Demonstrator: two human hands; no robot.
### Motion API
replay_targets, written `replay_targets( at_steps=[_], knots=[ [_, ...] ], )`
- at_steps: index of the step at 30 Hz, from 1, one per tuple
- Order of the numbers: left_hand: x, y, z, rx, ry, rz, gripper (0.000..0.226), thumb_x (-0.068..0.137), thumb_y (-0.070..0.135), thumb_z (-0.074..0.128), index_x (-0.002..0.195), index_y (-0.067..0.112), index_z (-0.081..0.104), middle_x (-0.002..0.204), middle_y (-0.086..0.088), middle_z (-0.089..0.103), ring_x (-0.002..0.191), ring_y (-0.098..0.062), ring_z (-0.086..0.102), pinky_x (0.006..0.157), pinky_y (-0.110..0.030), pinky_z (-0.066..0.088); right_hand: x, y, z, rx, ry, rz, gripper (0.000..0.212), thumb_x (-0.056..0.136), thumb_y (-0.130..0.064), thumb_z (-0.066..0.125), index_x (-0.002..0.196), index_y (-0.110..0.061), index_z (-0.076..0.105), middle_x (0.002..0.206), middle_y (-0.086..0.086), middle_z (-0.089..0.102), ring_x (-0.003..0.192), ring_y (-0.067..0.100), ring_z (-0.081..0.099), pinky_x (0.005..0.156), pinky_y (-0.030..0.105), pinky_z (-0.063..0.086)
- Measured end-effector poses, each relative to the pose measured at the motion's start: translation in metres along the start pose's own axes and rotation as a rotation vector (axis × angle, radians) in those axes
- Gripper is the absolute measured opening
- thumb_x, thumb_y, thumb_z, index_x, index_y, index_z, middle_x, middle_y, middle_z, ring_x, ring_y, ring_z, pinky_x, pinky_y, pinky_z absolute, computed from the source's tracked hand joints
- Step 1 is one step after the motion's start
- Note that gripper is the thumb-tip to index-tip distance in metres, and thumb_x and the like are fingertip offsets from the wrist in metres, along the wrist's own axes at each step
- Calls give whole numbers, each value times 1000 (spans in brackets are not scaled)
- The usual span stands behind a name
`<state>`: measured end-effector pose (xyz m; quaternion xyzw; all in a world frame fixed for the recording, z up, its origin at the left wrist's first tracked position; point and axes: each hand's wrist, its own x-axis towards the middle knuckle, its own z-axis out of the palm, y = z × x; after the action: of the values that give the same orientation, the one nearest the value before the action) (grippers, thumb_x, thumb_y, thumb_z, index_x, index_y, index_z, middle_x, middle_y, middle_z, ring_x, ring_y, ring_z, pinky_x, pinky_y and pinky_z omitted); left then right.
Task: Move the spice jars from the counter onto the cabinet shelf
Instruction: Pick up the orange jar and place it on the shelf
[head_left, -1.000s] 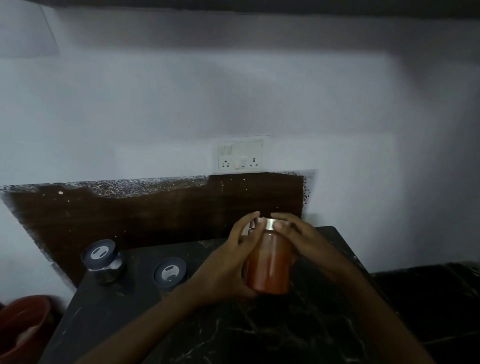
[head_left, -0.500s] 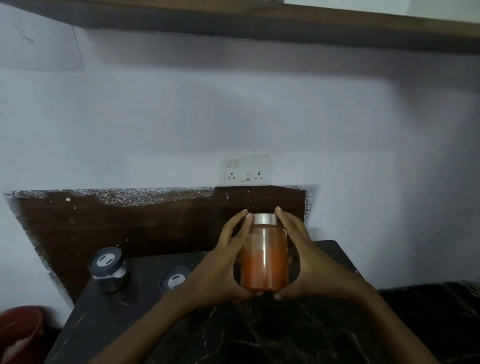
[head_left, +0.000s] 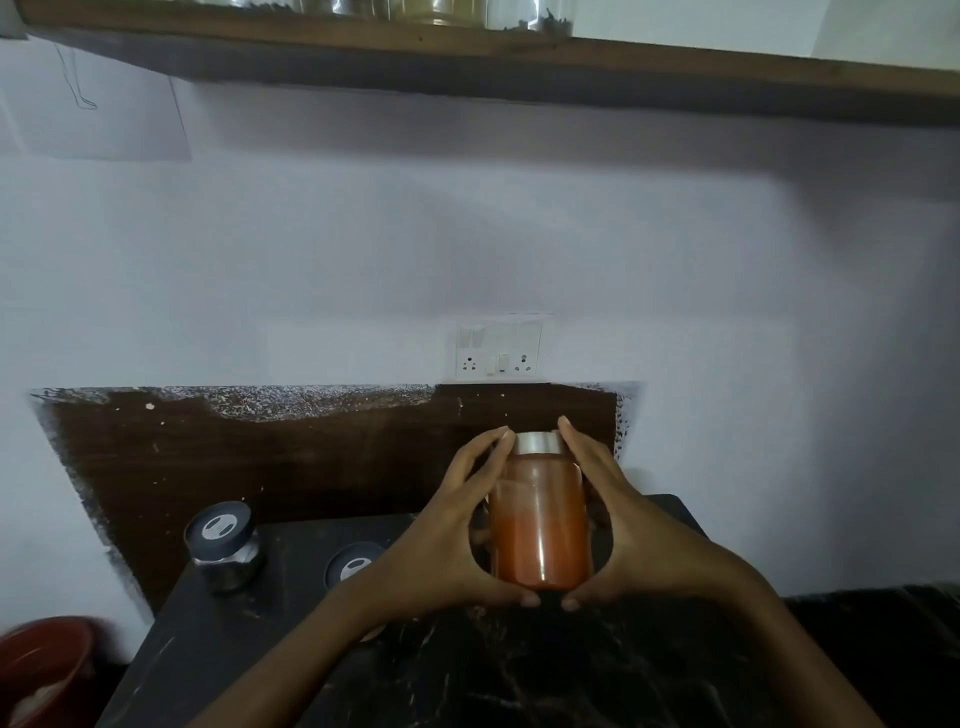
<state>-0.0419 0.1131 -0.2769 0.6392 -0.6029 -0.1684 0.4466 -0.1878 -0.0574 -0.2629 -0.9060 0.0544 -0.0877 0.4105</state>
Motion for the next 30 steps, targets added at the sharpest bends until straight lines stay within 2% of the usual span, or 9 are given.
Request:
replay_targets(
  at_steps=[5, 10, 13, 16, 19, 24, 27, 29, 30],
  knots=[
    [3, 4, 4, 109, -37, 8, 131, 60, 45, 85, 145, 43, -16, 147, 32, -19, 139, 9, 2, 108, -27, 37, 2, -4, 4, -73, 16, -19, 130, 49, -47, 87, 130, -66, -12, 130, -51, -7, 112, -35, 13, 69, -5, 38],
    [0, 4, 4, 39, 9, 4, 129, 59, 34, 88, 147, 42, -5, 147, 29, -5, 136, 9, 14, 104, -16, 39, 0, 0, 0, -29, -17, -5, 135, 50, -44, 89, 129, -66, -19, 131, -52, -15, 111, -37, 6, 74, -8, 35],
    [-1, 3, 5, -38, 13, 0, 127, 60, 28, 89, 147, 42, -2, 147, 29, -2, 136, 8, 16, 99, -17, 43, -2, 1, -2, 15, -50, 9, 136, 52, -39, 89, 128, -66, -21, 134, -50, -17, 116, -31, 8, 80, -6, 36],
    [0, 1, 7, -38, -5, 6, 128, 61, 30, 88, 145, 45, -8, 146, 33, -9, 137, 11, 9, 100, -15, 41, -1, 0, -1, -11, -27, 0, 130, 52, -41, 88, 129, -67, -13, 135, -47, -7, 126, -16, 17, 82, 2, 42],
    [2, 2, 6, 88, -21, 22, 131, 60, 45, 85, 143, 47, -16, 147, 32, -23, 136, 15, -5, 104, -14, 32, 2, -1, 2, -53, -3, -27, 126, 51, -43, 87, 128, -68, -9, 136, -44, -4, 126, -16, 17, 84, 5, 42],
    [3, 3, 3, 72, -6, 29, 123, 61, 40, 86, 145, 46, -2, 146, 31, -6, 131, 20, 6, 90, 3, 33, 2, 1, 0, -11, -25, -10, 132, 49, -44, 89, 129, -68, -13, 134, -48, -8, 124, -16, 16, 84, 5, 41],
    [0, 2, 3, -20, 21, 18, 122, 60, 34, 88, 148, 39, 4, 148, 29, -1, 135, 13, 12, 96, -8, 40, 1, 2, -7, 53, -95, 15, 133, 53, -38, 89, 126, -70, -17, 129, -55, -12, 121, -22, 14, 81, 0, 41],
    [-1, 2, 3, -60, 10, 12, 123, 61, 31, 88, 148, 40, 2, 148, 31, 0, 136, 11, 14, 98, -14, 43, 0, 2, -9, 70, -108, 19, 129, 54, -35, 89, 125, -72, -13, 129, -55, -6, 123, -17, 19, 82, 1, 42],
    [0, 1, 3, -62, 1, 13, 124, 61, 31, 88, 148, 40, 0, 148, 31, -1, 136, 11, 13, 98, -12, 41, 1, 2, -8, 65, -97, 15, 128, 55, -35, 89, 125, -72, -10, 130, -53, -3, 126, -12, 21, 84, 4, 44]
  ],
)
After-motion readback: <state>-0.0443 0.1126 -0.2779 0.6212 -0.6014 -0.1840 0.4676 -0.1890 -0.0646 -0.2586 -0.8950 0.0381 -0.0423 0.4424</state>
